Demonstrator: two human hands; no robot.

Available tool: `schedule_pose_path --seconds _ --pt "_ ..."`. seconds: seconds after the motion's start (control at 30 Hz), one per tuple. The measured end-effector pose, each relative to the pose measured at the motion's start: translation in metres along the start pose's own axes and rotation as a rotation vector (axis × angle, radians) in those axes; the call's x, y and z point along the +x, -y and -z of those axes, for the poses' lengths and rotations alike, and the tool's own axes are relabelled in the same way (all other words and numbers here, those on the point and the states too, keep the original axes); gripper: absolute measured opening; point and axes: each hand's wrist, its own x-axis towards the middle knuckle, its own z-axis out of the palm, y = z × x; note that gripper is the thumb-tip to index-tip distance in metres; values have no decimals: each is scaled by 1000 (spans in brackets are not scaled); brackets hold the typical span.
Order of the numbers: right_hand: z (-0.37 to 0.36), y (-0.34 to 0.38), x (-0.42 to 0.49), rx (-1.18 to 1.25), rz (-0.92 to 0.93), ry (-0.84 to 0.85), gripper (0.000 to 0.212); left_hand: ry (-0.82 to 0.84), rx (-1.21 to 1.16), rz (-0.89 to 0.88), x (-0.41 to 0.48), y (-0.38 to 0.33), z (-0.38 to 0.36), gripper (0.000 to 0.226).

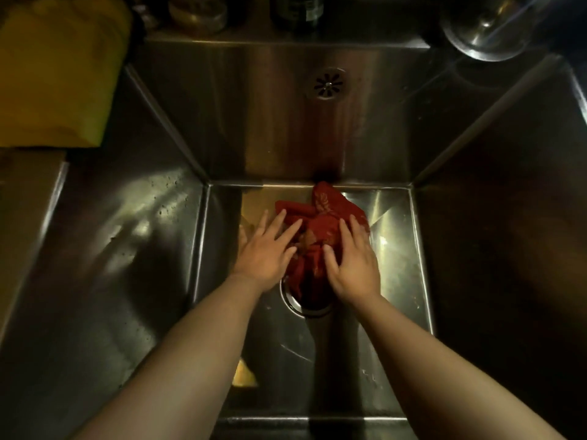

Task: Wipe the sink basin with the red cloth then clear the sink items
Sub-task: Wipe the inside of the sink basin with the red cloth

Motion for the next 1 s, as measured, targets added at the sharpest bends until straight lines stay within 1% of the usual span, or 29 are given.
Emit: schedule_pose_path --seconds 0.1,0.17,0.23,0.3,0.37,0.43,0.5,0.57,0.7,0.77,0.8,0.87,0.93,1.0 --pt "-17 12 10 -18 -10 80 90 28 26 46 -5 12 1 56" --pt "-25 12 15 -89 -42 128 110 55 35 88 -6 18 -2 57" --pt "-30 10 18 -121 -61 126 118 87 29 140 -6 23 -9 58" --pt "-32 10 20 -113 -60 82 111 133 27 194 -5 26 -16 59" --pt "-31 11 23 -77 -36 23 92 162 16 221 -4 26 -22 61" --pt "-26 9 27 -17 -38 -26 75 160 -3 230 -3 24 -26 64" --pt "-19 5 30 -2 -55 -53 67 152 -15 238 -2 22 -28 64" --pt "-12 -2 29 -16 -111 -85 65 148 -37 252 -1 20 -29 63" --pt "-2 -15 21 -40 -286 -146 68 154 -60 288 3 15 -30 61" --pt "-1 -17 18 -135 -343 -133 73 149 -62 295 4 14 -30 62" --pt "0 -17 18 -204 -340 -117 77 140 -60 280 6 13 -29 61" --pt "-2 -18 19 -279 -234 -68 84 129 -56 203 13 9 -24 59" --pt "-6 -18 22 -274 -98 9 85 134 -56 121 24 3 -17 57" --pt "-10 -19 27 -283 -84 73 84 136 -48 85 36 -3 -11 56"
